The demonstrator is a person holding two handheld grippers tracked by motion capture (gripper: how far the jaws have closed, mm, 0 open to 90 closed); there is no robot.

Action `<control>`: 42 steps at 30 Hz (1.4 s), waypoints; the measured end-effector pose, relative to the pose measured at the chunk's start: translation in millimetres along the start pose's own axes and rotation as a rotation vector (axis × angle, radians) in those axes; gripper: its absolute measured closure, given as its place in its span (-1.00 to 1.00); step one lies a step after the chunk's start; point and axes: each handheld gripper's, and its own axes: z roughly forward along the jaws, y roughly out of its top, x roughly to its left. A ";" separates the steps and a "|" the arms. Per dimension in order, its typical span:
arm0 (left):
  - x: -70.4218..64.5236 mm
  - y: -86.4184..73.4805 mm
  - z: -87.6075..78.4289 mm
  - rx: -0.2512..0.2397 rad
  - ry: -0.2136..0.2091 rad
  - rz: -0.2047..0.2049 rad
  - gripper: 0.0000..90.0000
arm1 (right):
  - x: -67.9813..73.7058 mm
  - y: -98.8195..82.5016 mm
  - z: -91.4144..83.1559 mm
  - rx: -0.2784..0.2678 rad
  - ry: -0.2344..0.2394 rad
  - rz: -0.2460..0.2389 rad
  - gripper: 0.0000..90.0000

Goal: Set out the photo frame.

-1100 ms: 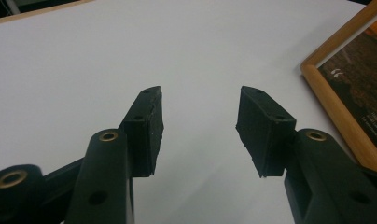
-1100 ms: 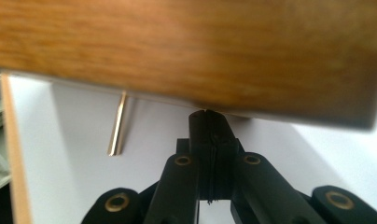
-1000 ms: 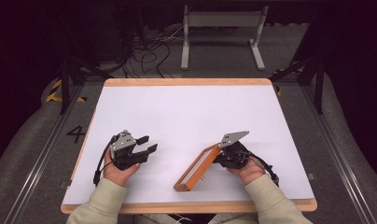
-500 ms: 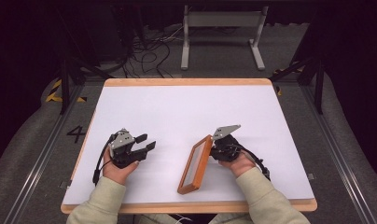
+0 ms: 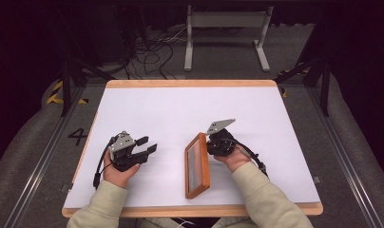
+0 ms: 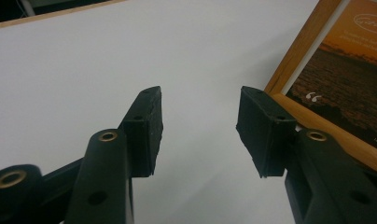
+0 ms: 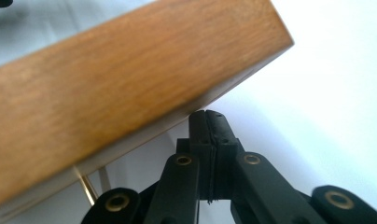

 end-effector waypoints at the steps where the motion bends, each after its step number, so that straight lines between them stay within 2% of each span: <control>1: 0.4 0.1 -0.2 0.001 0.001 0.004 0.13 | 0.7 2.4 1.8 0.002 0.003 -0.005 1.00; 6: 4.3 -0.8 -1.9 0.003 0.003 -0.004 0.12 | 2.6 9.3 7.3 -0.015 0.014 -0.021 1.00; 10: 6.8 -1.3 -2.4 0.001 0.004 -0.014 0.10 | 2.4 9.5 7.5 -0.017 0.009 -0.028 1.00; 11: 6.9 -1.5 -3.1 0.006 0.004 -0.011 0.08 | 1.6 9.0 3.7 -0.011 -0.010 -0.029 0.97; 12: 6.9 -1.5 -3.1 0.006 0.004 -0.011 0.07 | 1.6 9.0 3.7 -0.011 -0.010 -0.029 0.97; 13: 6.9 -1.4 -3.7 0.006 0.004 -0.006 0.07 | 0.6 9.0 -1.4 0.005 -0.032 -0.018 0.86; 16: 6.2 -1.7 -5.3 0.014 0.004 -0.002 0.05 | -0.8 10.0 -10.5 0.019 -0.056 -0.001 0.76; 17: 6.2 -1.7 -5.3 0.014 0.004 -0.002 0.04 | -0.8 10.0 -10.5 0.019 -0.056 -0.001 0.76; 22: 6.6 -2.2 -7.9 0.015 0.010 0.002 0.04 | 0.5 16.1 -31.3 0.035 -0.074 0.030 0.47; 26: 6.1 -2.4 -8.6 0.015 0.011 0.002 0.03 | 5.2 21.2 -45.5 0.017 -0.094 0.031 0.29; 29: 6.4 -2.8 -8.9 0.016 0.012 0.000 0.02 | 7.8 24.7 -53.5 0.016 -0.090 0.042 0.23; 32: 6.5 -3.5 -9.6 0.018 0.010 -0.017 0.02 | 12.3 30.6 -65.1 0.006 -0.084 0.055 0.08; 34: 6.7 -3.4 -9.4 0.017 0.011 -0.014 0.02 | 15.8 34.7 -71.9 0.002 -0.085 0.059 -0.01; 37: 7.1 -3.1 -9.0 0.017 0.013 -0.001 0.02 | 21.2 39.1 -77.8 -0.004 -0.070 0.065 -0.12; 38: 6.1 -3.3 -9.1 0.021 0.007 -0.014 0.02 | 23.7 40.5 -79.1 -0.005 -0.066 0.065 -0.17; 39: 7.2 -2.9 -8.9 0.017 0.013 -0.001 0.02 | 26.4 42.0 -80.0 -0.002 -0.061 0.066 -0.22; 42: 7.1 -2.9 -8.7 0.016 0.013 -0.003 0.01 | 31.7 44.4 -80.9 0.001 -0.051 0.072 -0.34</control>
